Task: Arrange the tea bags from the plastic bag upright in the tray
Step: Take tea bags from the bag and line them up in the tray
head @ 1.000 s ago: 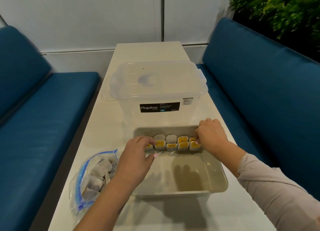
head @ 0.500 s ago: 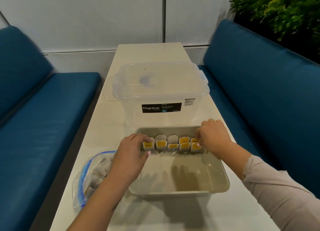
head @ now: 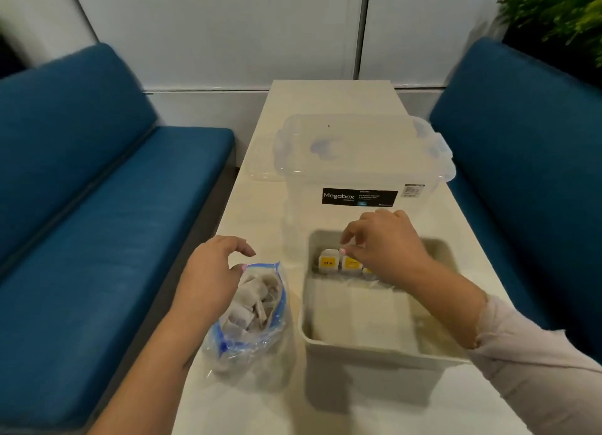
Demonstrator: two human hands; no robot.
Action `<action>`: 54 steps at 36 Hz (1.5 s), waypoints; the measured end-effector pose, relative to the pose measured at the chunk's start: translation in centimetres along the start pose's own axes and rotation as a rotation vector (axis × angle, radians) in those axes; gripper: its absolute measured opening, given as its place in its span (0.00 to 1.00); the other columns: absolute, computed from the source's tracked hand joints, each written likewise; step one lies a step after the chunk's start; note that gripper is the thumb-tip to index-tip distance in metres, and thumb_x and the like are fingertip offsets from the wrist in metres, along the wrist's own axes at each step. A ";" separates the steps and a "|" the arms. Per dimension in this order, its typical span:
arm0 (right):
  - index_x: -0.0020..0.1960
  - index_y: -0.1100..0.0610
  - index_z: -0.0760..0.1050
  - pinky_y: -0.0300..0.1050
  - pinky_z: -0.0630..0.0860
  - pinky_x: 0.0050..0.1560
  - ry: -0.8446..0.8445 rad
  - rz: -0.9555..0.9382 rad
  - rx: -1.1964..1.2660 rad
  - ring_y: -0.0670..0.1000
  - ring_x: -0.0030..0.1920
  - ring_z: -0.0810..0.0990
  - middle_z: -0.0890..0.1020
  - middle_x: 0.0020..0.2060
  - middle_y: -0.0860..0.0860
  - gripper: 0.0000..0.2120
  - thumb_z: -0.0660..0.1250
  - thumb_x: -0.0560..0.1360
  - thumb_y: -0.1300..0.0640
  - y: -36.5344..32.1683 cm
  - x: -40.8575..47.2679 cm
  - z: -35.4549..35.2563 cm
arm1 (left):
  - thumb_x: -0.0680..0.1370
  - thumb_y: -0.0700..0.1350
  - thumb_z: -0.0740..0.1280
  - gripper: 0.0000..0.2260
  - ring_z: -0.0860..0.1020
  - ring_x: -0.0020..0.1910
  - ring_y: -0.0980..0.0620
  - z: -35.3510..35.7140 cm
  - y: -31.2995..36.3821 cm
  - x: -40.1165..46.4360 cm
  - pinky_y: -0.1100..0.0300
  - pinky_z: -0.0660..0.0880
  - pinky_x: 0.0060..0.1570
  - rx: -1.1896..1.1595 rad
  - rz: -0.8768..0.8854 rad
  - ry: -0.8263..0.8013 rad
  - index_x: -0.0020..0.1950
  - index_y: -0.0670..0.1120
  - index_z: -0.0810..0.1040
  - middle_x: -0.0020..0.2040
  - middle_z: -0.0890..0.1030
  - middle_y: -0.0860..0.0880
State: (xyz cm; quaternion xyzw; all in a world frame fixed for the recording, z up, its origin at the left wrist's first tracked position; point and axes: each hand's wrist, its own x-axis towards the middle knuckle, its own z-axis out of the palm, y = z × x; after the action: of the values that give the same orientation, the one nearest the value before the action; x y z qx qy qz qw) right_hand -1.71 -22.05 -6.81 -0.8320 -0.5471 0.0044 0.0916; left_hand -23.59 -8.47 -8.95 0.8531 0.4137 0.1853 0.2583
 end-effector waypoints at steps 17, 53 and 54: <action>0.51 0.50 0.80 0.46 0.61 0.49 -0.206 -0.205 -0.145 0.54 0.49 0.78 0.82 0.47 0.50 0.10 0.61 0.77 0.53 -12.9 1.3 5.8 | 0.72 0.40 0.71 0.18 0.76 0.49 0.56 -0.5 -4.1 -2.6 0.60 0.75 0.42 0.018 -0.215 -0.070 0.58 0.53 0.72 0.56 0.75 0.56; 0.45 0.48 0.78 0.44 0.75 0.40 -0.372 0.190 0.736 0.48 0.37 0.79 0.83 0.37 0.51 0.11 0.76 0.68 0.58 -11.1 2.5 3.1 | 0.72 0.47 0.74 0.16 0.74 0.49 0.59 -0.4 -4.5 -2.0 0.68 0.71 0.42 0.036 -0.138 -0.106 0.55 0.57 0.74 0.56 0.74 0.59; 0.46 0.49 0.78 0.43 0.75 0.42 -0.368 0.190 0.786 0.47 0.38 0.80 0.83 0.36 0.51 0.10 0.75 0.69 0.59 -11.0 2.5 2.9 | 0.71 0.47 0.74 0.17 0.73 0.50 0.59 -0.5 -4.4 -2.0 0.67 0.71 0.44 0.018 -0.129 -0.095 0.57 0.56 0.74 0.56 0.74 0.59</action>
State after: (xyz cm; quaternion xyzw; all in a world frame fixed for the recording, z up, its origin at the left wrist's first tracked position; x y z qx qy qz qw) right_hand -11.04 -15.13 -7.74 -0.7660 -0.4323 0.3686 0.3009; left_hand -27.71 -7.62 -11.34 0.8347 0.4568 0.1239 0.2815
